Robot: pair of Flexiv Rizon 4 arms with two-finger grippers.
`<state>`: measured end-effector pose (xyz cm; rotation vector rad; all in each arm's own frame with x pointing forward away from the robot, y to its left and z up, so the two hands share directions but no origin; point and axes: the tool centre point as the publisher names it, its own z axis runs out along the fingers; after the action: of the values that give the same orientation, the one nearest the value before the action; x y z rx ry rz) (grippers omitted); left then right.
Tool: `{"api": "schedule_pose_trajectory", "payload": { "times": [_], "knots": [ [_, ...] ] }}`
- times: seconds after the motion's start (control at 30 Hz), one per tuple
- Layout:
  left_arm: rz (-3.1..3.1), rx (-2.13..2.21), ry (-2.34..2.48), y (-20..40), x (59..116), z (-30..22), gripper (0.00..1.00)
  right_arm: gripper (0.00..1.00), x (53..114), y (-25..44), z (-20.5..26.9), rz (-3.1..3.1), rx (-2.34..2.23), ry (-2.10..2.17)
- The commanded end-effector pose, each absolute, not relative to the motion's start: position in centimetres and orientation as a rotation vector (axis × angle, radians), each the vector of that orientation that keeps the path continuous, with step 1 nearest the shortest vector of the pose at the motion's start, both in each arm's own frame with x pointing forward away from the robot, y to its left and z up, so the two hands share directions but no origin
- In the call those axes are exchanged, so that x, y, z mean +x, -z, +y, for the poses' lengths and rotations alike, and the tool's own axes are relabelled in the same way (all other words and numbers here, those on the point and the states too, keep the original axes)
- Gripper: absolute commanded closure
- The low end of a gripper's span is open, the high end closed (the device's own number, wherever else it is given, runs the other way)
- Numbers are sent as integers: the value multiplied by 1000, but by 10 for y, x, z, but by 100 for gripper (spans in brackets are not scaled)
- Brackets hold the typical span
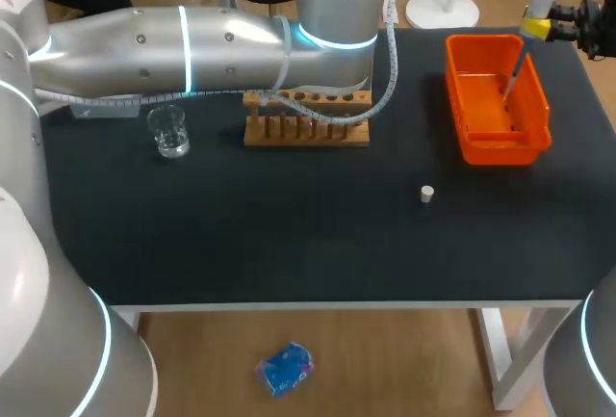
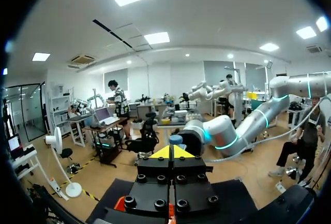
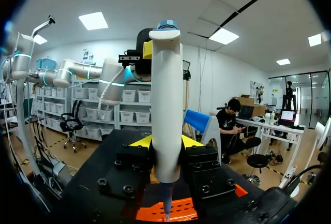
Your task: Invert the test tube, pick up the pipette, mount the tip to pipette, aspirate from beaker and dispense into the tube, eject the tip, return the pipette, and cap with the stopper.
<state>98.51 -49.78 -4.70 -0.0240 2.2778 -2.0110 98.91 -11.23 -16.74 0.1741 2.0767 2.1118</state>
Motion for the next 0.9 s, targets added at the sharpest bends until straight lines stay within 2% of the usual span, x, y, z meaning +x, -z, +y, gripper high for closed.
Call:
{"api": "schedule_pose_trajectory", "payload": {
  "times": [0.03, 0.9],
  "knots": [
    [2233, -26, 2052, 50, 984, -499, 100, 100, 988, 167, -112, 2078, 175, -2109],
    [2214, -12, 2184, 64, 991, -517, 100, 100, 988, 167, -112, 2078, 175, -2109]
  ]
}}
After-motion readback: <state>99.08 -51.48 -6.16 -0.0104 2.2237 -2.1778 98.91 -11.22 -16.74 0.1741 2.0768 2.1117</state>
